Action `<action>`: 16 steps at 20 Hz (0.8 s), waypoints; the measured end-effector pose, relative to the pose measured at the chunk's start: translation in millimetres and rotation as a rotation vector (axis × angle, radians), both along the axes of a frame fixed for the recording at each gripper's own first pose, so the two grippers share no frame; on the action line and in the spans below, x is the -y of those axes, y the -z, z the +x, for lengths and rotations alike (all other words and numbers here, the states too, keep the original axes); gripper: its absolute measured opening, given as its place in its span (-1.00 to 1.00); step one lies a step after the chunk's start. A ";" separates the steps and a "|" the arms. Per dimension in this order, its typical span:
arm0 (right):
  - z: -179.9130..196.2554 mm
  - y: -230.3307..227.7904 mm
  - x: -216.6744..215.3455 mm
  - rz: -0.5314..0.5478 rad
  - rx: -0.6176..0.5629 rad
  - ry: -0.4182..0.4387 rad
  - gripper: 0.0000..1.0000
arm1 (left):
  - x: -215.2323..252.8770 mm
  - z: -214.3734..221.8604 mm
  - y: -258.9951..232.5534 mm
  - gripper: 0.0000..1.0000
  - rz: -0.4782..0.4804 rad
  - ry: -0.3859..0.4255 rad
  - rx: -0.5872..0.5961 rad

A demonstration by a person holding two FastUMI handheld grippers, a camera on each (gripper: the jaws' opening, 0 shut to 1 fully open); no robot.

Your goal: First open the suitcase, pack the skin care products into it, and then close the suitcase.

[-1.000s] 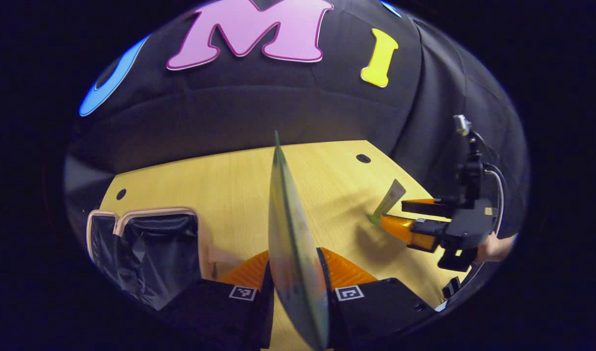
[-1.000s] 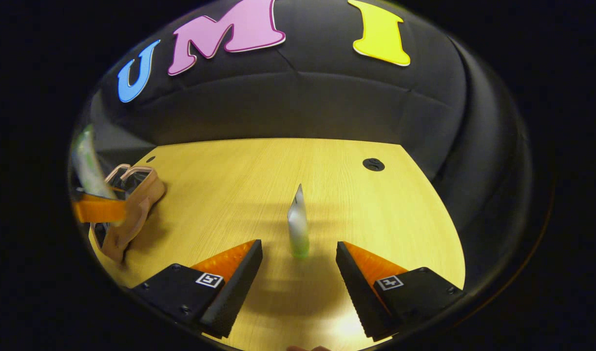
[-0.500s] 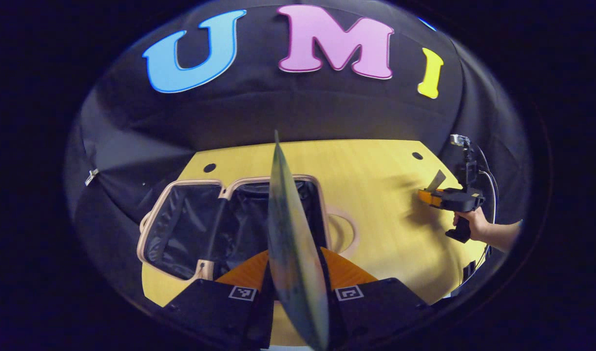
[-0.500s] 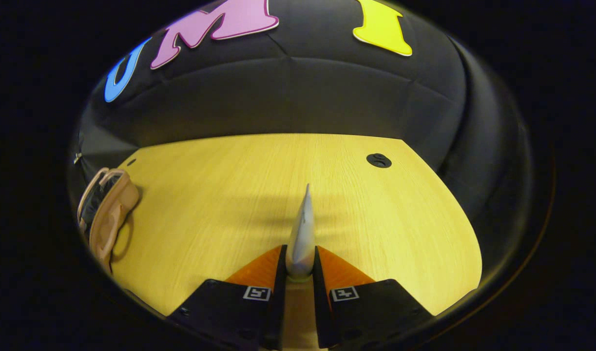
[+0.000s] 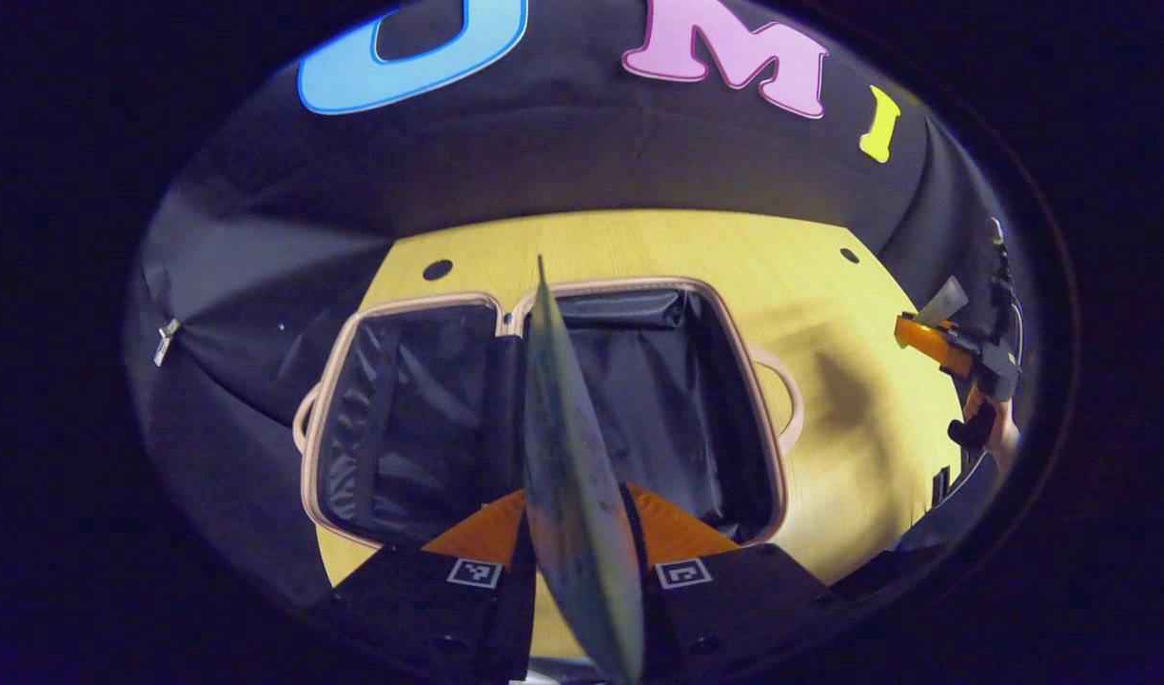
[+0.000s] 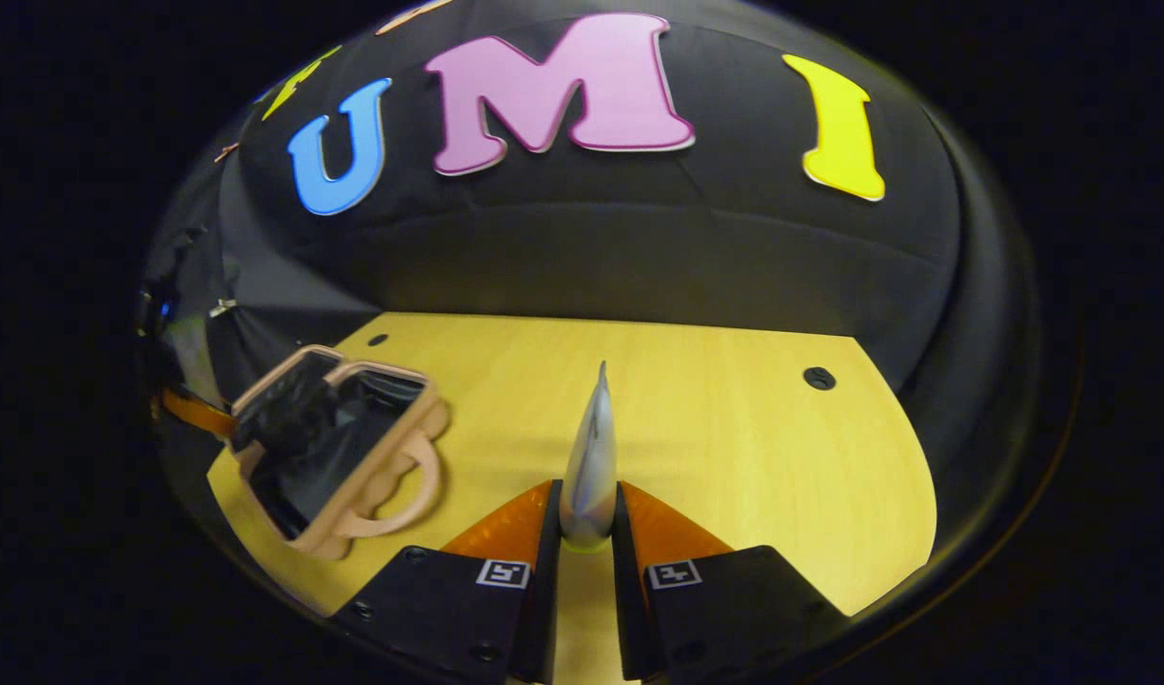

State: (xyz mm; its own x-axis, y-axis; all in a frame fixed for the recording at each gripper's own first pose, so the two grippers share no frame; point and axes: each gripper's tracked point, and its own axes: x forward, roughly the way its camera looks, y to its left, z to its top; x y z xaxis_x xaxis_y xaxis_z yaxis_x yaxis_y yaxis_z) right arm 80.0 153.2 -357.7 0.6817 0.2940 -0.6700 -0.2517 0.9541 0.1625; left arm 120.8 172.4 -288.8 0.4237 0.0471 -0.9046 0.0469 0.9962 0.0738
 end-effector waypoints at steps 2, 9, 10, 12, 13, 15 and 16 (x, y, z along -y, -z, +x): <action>-14.5 -8.4 -48.4 0.056 -0.030 -0.023 -0.41 | -7.8 -1.6 32.3 -0.12 -0.010 -0.008 -0.119; -62.5 -7.0 -176.3 0.100 -0.143 -0.159 -0.41 | -13.5 13.4 99.6 -0.01 -0.092 -0.075 -0.266; -67.6 -5.4 -188.9 0.105 -0.161 -0.179 -0.41 | -8.2 13.7 98.3 0.12 -0.112 -0.074 -0.257; -76.3 -0.6 -208.5 0.109 -0.192 -0.222 -0.40 | -5.4 12.0 80.5 0.58 -0.122 -0.052 -0.213; -81.3 4.8 -218.1 0.116 -0.223 -0.240 -0.40 | -8.7 14.0 66.5 0.67 -0.114 -0.025 -0.167; -93.5 19.5 -236.8 0.139 -0.312 -0.259 -0.41 | -22.9 17.1 32.2 0.76 -0.088 0.016 -0.064; -97.6 28.4 -247.2 0.147 -0.356 -0.262 -0.41 | -36.4 14.8 15.6 0.75 -0.069 0.022 -0.020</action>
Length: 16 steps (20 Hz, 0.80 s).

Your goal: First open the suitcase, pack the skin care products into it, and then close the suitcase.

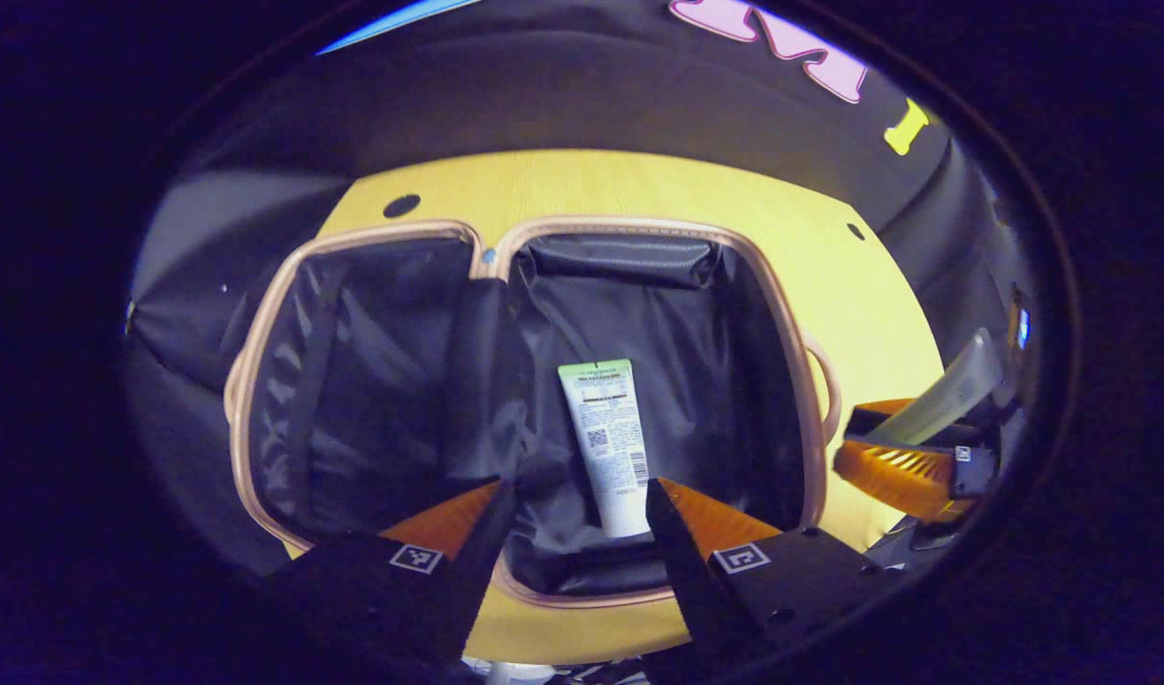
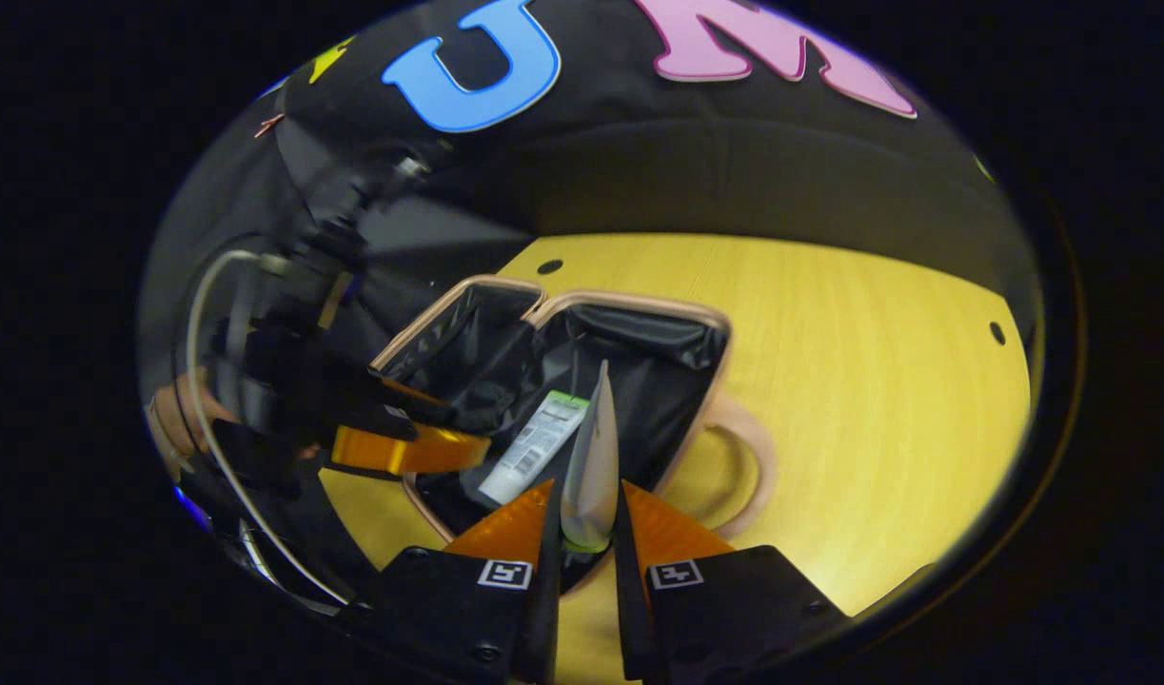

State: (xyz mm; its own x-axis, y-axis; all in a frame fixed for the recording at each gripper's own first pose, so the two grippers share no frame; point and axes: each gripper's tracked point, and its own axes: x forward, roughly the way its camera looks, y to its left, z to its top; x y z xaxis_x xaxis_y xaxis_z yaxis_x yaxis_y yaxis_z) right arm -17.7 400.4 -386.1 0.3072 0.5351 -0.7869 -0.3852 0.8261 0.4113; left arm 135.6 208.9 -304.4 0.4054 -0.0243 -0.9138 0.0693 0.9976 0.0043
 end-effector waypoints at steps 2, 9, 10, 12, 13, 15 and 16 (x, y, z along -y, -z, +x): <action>-9.1 25.0 -13.6 -0.024 -0.101 -0.011 -0.41 | -41.1 -3.7 -19.6 0.72 0.054 -0.022 0.069; -14.5 86.5 -32.8 -0.155 -0.403 0.129 -0.55 | -190.2 -39.0 -38.2 0.74 0.181 -0.292 0.154; -13.0 84.0 -34.5 -0.147 -0.400 0.148 -0.38 | -211.9 -45.2 -35.5 0.76 0.195 -0.353 0.166; -15.6 61.6 -46.2 -0.067 -0.403 0.146 -0.06 | -247.3 -67.1 -26.5 0.82 0.196 -0.470 0.157; -17.1 50.0 -48.0 -0.057 -0.378 0.144 0.23 | -261.0 -71.9 -24.4 0.82 0.183 -0.509 0.168; -15.7 27.0 -29.2 -0.091 -0.238 0.108 0.58 | -287.3 -80.0 -29.4 0.82 0.162 -0.578 0.231; -20.8 11.2 -19.9 -0.093 -0.174 0.069 0.80 | -295.9 -80.2 -35.8 0.81 0.144 -0.616 0.280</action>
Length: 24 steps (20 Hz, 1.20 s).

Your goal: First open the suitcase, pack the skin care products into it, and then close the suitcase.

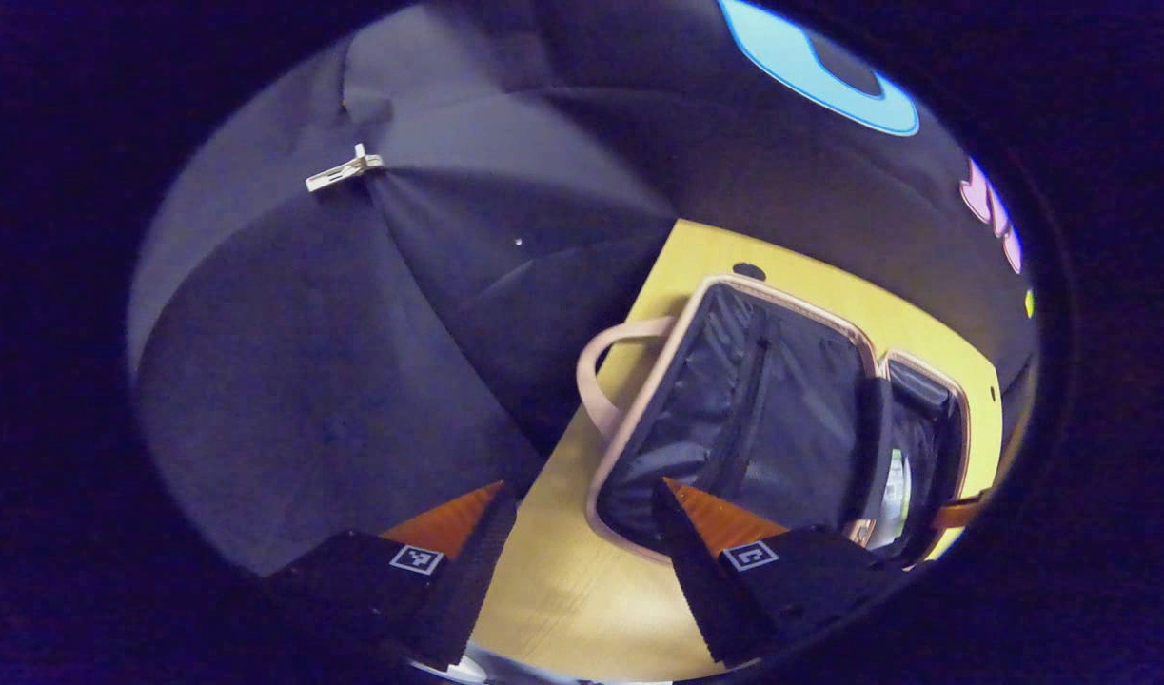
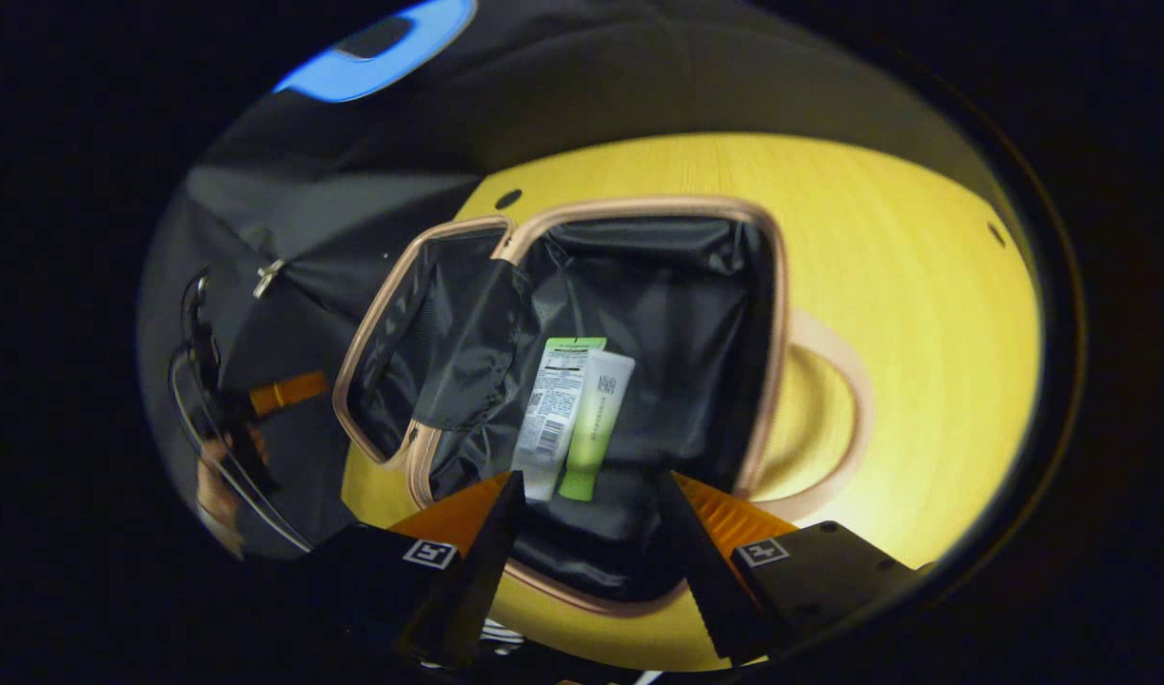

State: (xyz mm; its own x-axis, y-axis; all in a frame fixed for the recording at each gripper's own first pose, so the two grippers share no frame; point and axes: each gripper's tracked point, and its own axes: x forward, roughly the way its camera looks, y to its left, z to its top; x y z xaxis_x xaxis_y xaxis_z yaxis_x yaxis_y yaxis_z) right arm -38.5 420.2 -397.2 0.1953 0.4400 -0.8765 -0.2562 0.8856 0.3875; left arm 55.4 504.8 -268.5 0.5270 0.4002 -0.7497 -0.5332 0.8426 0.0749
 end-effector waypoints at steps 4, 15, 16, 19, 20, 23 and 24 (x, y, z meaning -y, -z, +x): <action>-3.1 -40.5 18.7 0.035 0.130 -0.050 0.80 | -42.1 35.9 -9.5 0.81 -0.146 -0.146 0.124; -16.3 -58.6 128.7 -0.097 0.097 0.180 0.80 | -50.1 96.3 99.8 0.67 -0.340 -0.146 -0.085; -14.5 -61.9 131.1 -0.099 0.105 0.195 0.80 | -53.6 103.2 80.1 0.05 -0.302 -0.167 -0.063; -7.4 -81.9 121.7 -0.047 0.141 0.213 0.80 | -52.7 107.2 75.9 -0.76 -0.224 -0.094 -0.104; -5.2 -86.3 119.9 -0.040 0.159 0.205 0.79 | -47.4 111.7 63.8 -0.78 -0.215 -0.070 -0.076; -2.9 -94.3 121.1 -0.038 0.191 0.175 0.80 | -35.2 112.4 20.6 -0.87 -0.165 -0.009 -0.029; -1.8 -98.9 121.1 -0.026 0.198 0.175 0.80 | -30.0 112.4 4.0 -0.87 -0.145 0.013 -0.010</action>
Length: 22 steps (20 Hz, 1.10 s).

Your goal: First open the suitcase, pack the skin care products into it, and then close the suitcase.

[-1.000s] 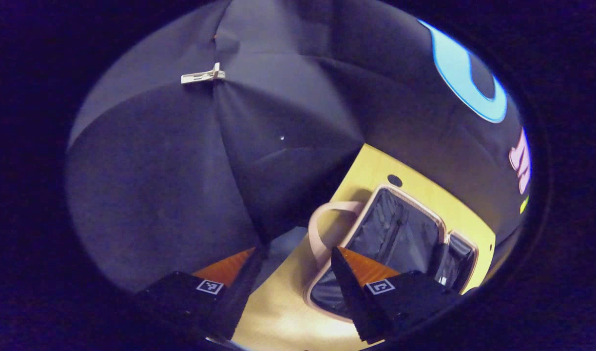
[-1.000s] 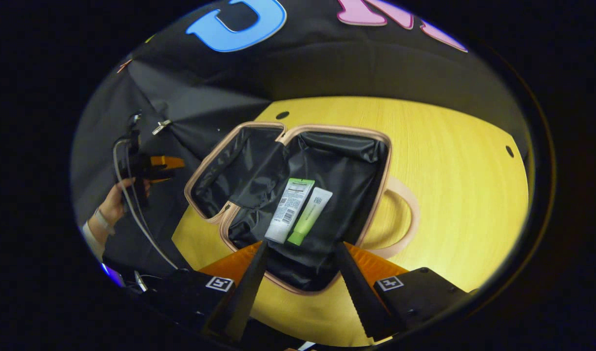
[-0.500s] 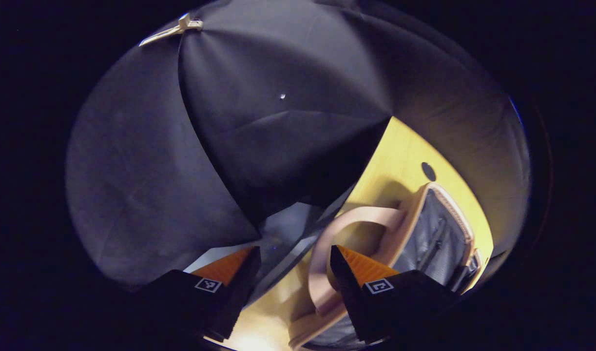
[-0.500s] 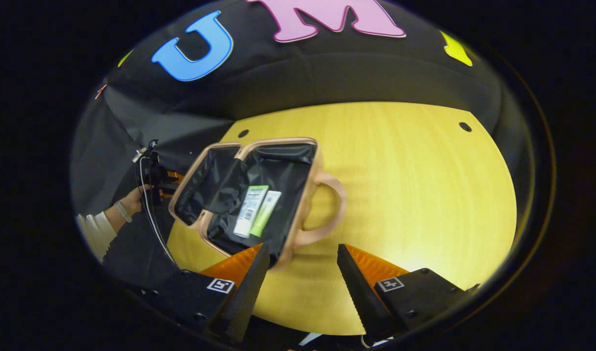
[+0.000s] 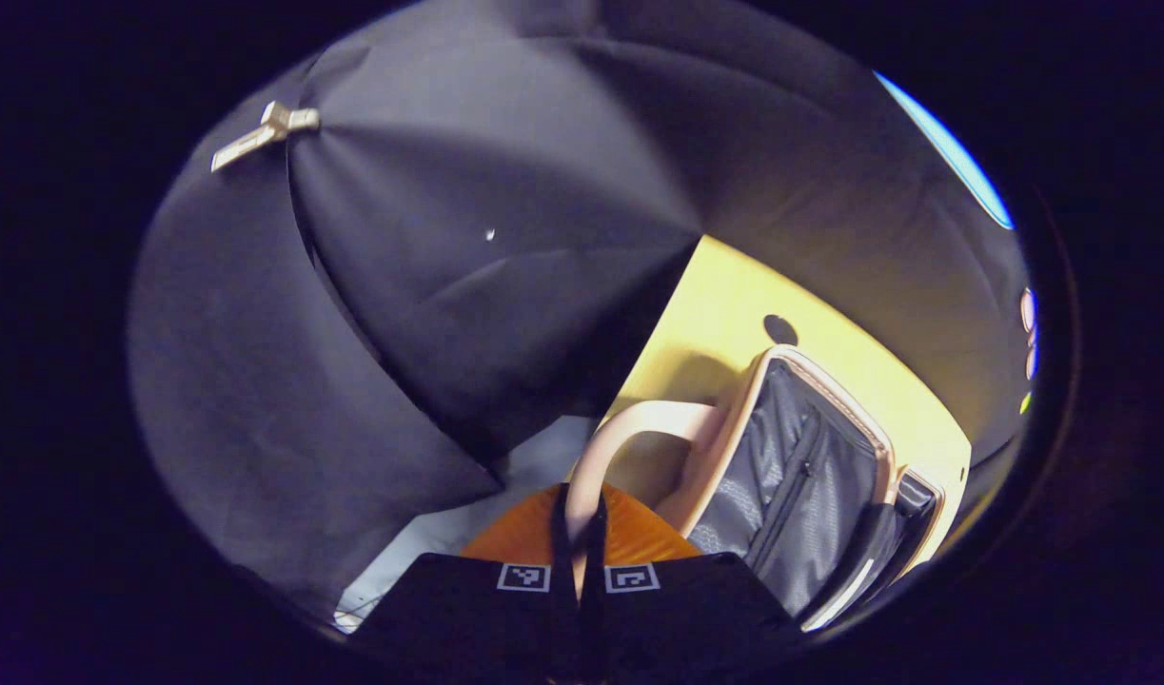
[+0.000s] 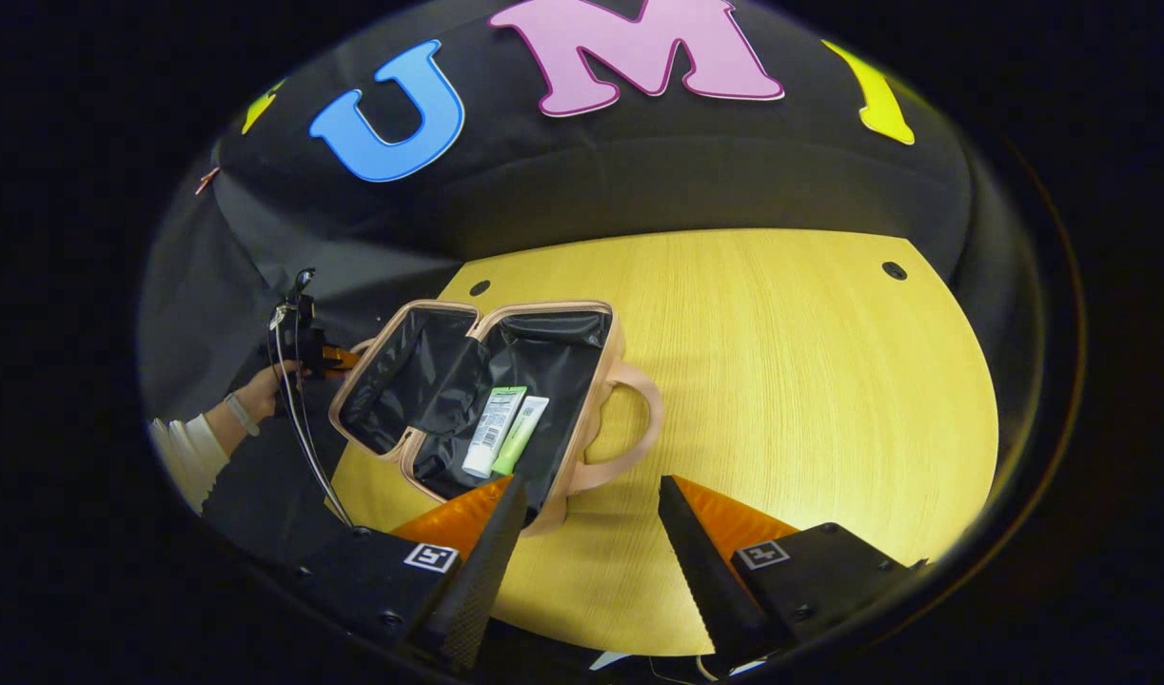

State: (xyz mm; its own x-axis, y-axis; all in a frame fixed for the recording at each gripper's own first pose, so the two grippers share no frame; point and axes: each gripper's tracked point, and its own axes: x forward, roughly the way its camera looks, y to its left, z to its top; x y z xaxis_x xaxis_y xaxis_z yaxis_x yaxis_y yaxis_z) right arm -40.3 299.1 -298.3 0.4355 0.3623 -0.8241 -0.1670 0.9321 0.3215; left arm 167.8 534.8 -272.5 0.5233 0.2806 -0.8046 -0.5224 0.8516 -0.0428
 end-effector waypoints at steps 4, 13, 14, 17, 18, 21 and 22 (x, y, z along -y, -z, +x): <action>-2.2 -4.1 3.2 0.021 0.028 -0.019 0.80 | 48.4 10.9 -100.0 -0.88 0.004 0.069 0.198; -12.0 -28.9 47.5 0.081 0.082 -0.038 0.80 | 297.5 -40.9 -244.2 -0.89 -0.079 0.494 0.376; -14.2 -30.3 55.7 0.082 0.083 -0.041 0.80 | 322.5 -39.0 -235.6 -0.88 -0.126 0.528 0.363; -17.1 -48.1 95.9 0.068 0.119 -0.033 0.80 | 394.1 -53.3 -196.9 -0.88 -0.157 0.611 0.294; -19.8 -50.9 111.9 0.056 0.128 -0.025 0.79 | 409.5 -47.3 -178.0 -0.88 -0.160 0.632 0.269; -35.4 -58.1 161.2 0.021 0.123 -0.007 0.79 | 440.2 -36.3 -116.6 -0.88 -0.234 0.656 0.158; -41.2 -58.5 175.6 0.007 0.126 -0.006 0.79 | 441.0 -37.6 -102.1 -0.88 -0.249 0.644 0.113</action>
State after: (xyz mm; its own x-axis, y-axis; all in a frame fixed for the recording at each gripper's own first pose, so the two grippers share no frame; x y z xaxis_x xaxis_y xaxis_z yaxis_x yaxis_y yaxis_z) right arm -81.5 123.5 -239.9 0.5332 0.3704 -0.7606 -0.2119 0.9289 0.3037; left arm 130.2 93.8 -170.4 0.6079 -0.2992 -0.7355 0.1019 0.9480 -0.3014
